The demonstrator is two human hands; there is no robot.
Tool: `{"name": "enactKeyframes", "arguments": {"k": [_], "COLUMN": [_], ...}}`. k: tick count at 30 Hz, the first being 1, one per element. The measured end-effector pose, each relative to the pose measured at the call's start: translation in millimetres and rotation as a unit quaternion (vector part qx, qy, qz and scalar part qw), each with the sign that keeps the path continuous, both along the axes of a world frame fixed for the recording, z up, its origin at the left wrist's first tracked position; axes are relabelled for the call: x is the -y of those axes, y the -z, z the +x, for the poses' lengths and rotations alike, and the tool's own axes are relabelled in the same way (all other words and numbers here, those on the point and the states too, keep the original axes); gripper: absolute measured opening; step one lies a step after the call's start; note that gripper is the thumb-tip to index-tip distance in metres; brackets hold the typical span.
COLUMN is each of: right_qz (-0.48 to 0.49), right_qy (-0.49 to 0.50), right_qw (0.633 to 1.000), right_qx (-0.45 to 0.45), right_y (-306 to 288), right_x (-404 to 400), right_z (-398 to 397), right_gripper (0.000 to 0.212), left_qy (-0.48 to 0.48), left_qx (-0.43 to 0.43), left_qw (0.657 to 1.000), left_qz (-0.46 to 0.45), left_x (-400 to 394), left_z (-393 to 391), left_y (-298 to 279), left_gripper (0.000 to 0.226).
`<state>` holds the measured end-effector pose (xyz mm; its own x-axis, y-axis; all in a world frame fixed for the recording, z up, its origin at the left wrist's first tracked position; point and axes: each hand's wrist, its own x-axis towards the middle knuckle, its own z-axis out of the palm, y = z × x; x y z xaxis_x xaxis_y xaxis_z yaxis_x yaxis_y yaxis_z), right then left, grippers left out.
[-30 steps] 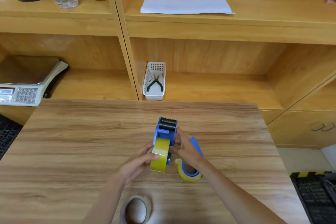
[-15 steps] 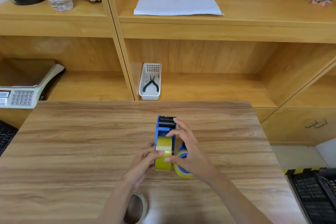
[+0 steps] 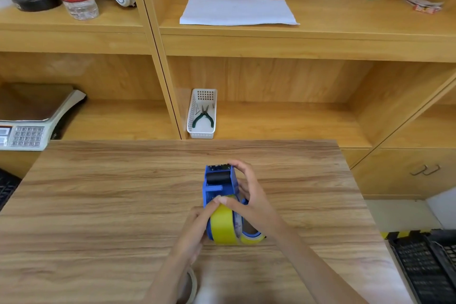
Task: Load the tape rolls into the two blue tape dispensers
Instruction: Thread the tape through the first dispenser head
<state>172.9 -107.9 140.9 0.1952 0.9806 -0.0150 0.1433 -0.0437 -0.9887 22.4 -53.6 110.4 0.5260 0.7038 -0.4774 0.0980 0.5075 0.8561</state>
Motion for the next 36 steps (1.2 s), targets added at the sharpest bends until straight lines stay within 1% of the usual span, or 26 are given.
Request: {"name": "enactKeyframes", "arguments": {"k": [2,3,4,5,6,8,10,11,13,15,17,19,20,22,25,26,29,30,32,33,34,36], "right_qz": [0.005,0.006,0.008,0.009,0.014,0.030,0.052,0.060,0.071,0.071,0.059,0.042,0.035,0.025,0.027,0.029,0.037,0.037,0.021,0.010,0.001,-0.006], "right_qy": [-0.006,-0.009,-0.010,-0.012,-0.014,-0.016,-0.017,-0.019,-0.026,-0.035,-0.041,-0.054,-0.063,-0.075,-0.072,-0.070,-0.065,-0.061,-0.047,-0.038,-0.031,-0.025], "right_qw": [0.999,0.996,0.990,0.979,0.964,0.928,0.900,0.889,0.868,0.866,0.878,0.888,0.891,0.890,0.875,0.868,0.833,0.826,0.828,0.831,0.830,0.817], "right_qx": [0.038,0.083,0.141,0.205,0.266,0.370,0.432,0.453,0.490,0.495,0.474,0.454,0.448,0.449,0.477,0.491,0.548,0.559,0.558,0.555,0.556,0.576], "right_y": [2,3,4,4,3,0,-3,-4,-4,-3,-4,-7,-8,-9,-10,-9,-4,-2,-2,-2,-2,-2], "right_x": [0,0,1,1,1,-1,-4,-6,-10,-14,-17,-21,-22,-24,-25,-26,-30,-31,-33,-35,-36,-38], "right_z": [1,2,5,8,11,15,18,20,22,25,28,31,32,35,38,39,39,39,40,40,41,41], "right_gripper": [0.046,0.037,0.029,0.024,0.022,0.018,0.014,0.014,0.013,0.013,0.014,0.015,0.015,0.016,0.014,0.013,0.015,0.016,0.018,0.018,0.018,0.015], "left_qy": [-0.002,-0.003,0.002,0.009,0.012,0.011,0.004,0.007,0.023,0.035,0.048,0.076,0.087,0.106,0.141,0.155,0.189,0.197,0.209,0.219,0.227,0.244], "left_qx": [0.014,0.015,0.017,0.017,0.021,0.016,-0.006,-0.013,-0.014,-0.007,-0.008,-0.014,-0.018,-0.025,-0.025,-0.023,-0.021,-0.018,-0.017,-0.019,-0.019,-0.022], "left_qw": [1.000,1.000,1.000,0.999,0.999,0.999,0.998,0.998,0.998,0.999,0.999,0.997,0.996,0.994,0.990,0.988,0.981,0.980,0.977,0.975,0.973,0.969], "left_qz": [0.008,0.016,0.025,0.033,0.037,0.045,0.055,0.057,0.050,0.030,0.019,0.012,0.018,0.028,0.018,0.020,0.028,0.032,0.037,0.041,0.043,0.017], "left_x": [-1,-2,-3,-4,-4,-3,-3,-3,-3,-4,-6,-10,-13,-17,-18,-18,-16,-17,-18,-19,-21,-23], "left_z": [-2,-4,-6,-7,-8,-8,-6,-6,-4,-2,-1,0,0,-1,-3,-3,-2,-3,-5,-6,-7,-5], "left_y": [-1,-1,0,1,2,3,2,2,1,0,0,0,0,1,1,0,-5,-5,-1,-1,2,4], "left_gripper": [0.057,0.066,0.080,0.088,0.090,0.078,0.065,0.064,0.070,0.074,0.069,0.069,0.067,0.057,0.053,0.047,0.018,0.014,0.008,0.012,0.024,0.053]}}
